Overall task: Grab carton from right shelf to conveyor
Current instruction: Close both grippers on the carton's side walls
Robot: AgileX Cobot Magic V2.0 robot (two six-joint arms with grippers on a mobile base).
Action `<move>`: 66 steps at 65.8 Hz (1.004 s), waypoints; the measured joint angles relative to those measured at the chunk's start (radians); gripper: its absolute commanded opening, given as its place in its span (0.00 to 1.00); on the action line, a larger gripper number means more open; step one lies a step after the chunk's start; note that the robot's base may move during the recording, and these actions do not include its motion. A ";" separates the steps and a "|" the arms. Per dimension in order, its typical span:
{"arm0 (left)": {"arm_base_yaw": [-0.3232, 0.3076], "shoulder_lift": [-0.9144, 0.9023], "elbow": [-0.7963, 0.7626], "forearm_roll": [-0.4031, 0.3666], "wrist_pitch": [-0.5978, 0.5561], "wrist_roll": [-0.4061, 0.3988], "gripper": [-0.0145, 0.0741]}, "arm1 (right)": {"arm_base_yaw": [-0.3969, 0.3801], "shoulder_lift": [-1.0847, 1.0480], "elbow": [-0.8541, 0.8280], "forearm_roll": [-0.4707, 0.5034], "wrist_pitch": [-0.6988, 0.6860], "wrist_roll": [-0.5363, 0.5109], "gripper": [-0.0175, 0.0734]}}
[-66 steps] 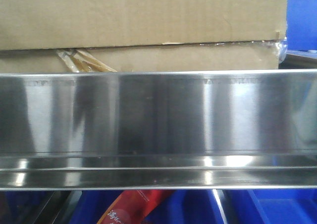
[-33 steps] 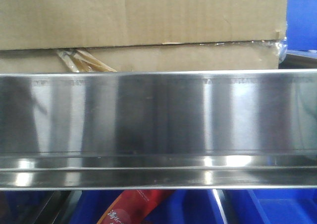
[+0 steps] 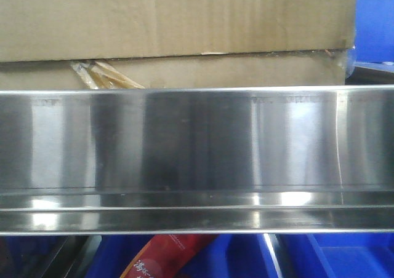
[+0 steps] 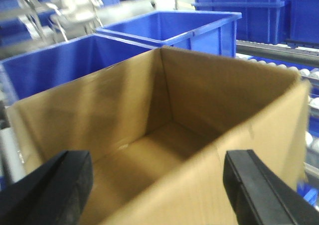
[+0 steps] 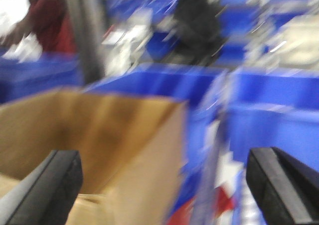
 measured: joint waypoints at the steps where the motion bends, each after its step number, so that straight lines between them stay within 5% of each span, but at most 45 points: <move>1: 0.000 0.016 -0.016 0.003 0.004 -0.007 0.67 | 0.007 0.026 -0.017 0.000 0.022 0.000 0.82; 10: 0.000 0.176 -0.211 0.072 0.076 -0.123 0.67 | 0.037 0.213 -0.220 0.002 0.199 -0.001 0.82; 22: 0.000 0.353 -0.464 0.323 0.345 -0.391 0.67 | 0.039 0.455 -0.493 -0.012 0.428 0.000 0.82; 31: 0.000 0.448 -0.573 0.432 0.491 -0.519 0.67 | 0.041 0.594 -0.672 -0.029 0.574 0.054 0.82; 44: 0.054 0.523 -0.620 0.415 0.537 -0.586 0.67 | 0.041 0.756 -0.846 -0.041 0.648 0.127 0.82; 66: 0.151 0.636 -0.622 0.366 0.583 -0.600 0.67 | 0.041 0.901 -0.857 -0.044 0.658 0.137 0.82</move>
